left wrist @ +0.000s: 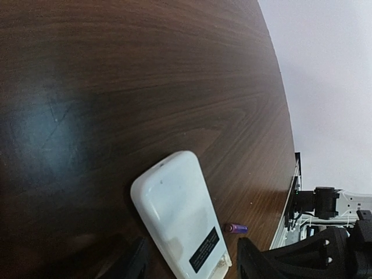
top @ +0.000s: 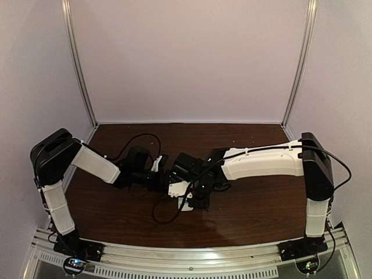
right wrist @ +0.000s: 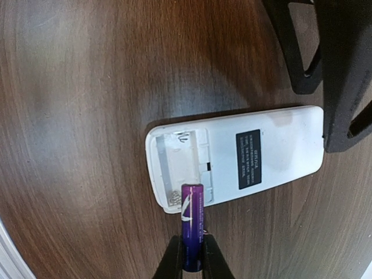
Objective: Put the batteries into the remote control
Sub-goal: Place the battery in the battery compartment.
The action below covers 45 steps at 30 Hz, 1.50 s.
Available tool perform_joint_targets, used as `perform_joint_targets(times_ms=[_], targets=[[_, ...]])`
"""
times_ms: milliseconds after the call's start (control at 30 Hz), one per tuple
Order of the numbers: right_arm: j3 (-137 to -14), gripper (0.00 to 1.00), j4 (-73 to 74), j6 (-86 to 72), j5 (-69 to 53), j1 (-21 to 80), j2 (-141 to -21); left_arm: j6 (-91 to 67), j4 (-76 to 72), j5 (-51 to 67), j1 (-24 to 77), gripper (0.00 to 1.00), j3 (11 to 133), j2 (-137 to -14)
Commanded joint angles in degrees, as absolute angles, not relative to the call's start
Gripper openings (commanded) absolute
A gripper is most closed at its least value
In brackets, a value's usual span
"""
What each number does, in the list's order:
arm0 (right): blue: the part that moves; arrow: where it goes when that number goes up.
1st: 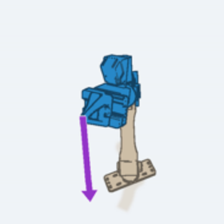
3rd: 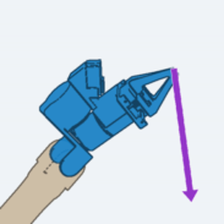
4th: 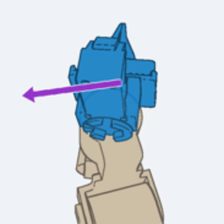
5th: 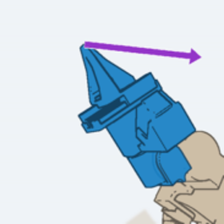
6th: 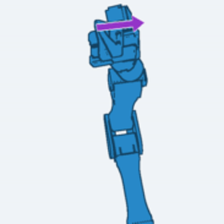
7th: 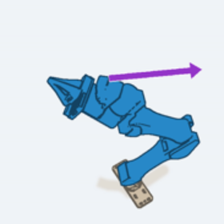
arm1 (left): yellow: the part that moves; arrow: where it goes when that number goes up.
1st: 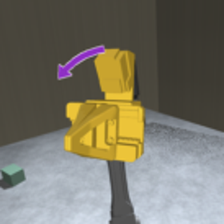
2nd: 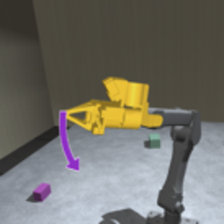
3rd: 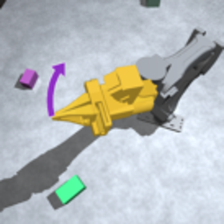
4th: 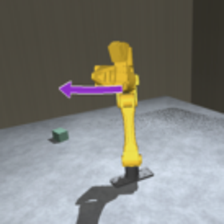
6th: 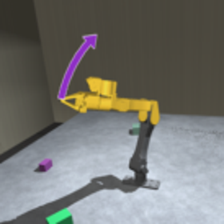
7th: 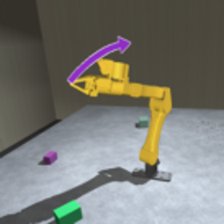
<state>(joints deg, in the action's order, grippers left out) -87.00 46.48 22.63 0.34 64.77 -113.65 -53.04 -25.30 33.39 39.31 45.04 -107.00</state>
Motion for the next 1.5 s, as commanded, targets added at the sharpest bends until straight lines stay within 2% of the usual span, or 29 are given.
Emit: perform_joint_targets(times_ms=[0, 933, 1167, 1467], targets=[[-89.38, 0.03, 48.13, 23.25, 2.04, 65.35, -116.05, -50.51, -24.99, 33.55, 38.85, 0.53, 46.8, -108.83], [-94.16, 0.14, 50.83, 20.79, 3.26, 66.0, -121.62, -51.57, -26.98, 34.84, 38.85, 0.53, 45.8, -109.42], [-95.05, 0.22, 51.12, 20.11, 3.55, 65.95, -122.4, -51.64, -27.16, 34.87, 38.85, 0.53, 45.76, -109.53], [-95.71, 0.19, 51.07, 19.77, 3.88, 65.98, -122.83, -51.81, -27.94, 35.25, 38.69, 0.53, 45.53, -109.93]])
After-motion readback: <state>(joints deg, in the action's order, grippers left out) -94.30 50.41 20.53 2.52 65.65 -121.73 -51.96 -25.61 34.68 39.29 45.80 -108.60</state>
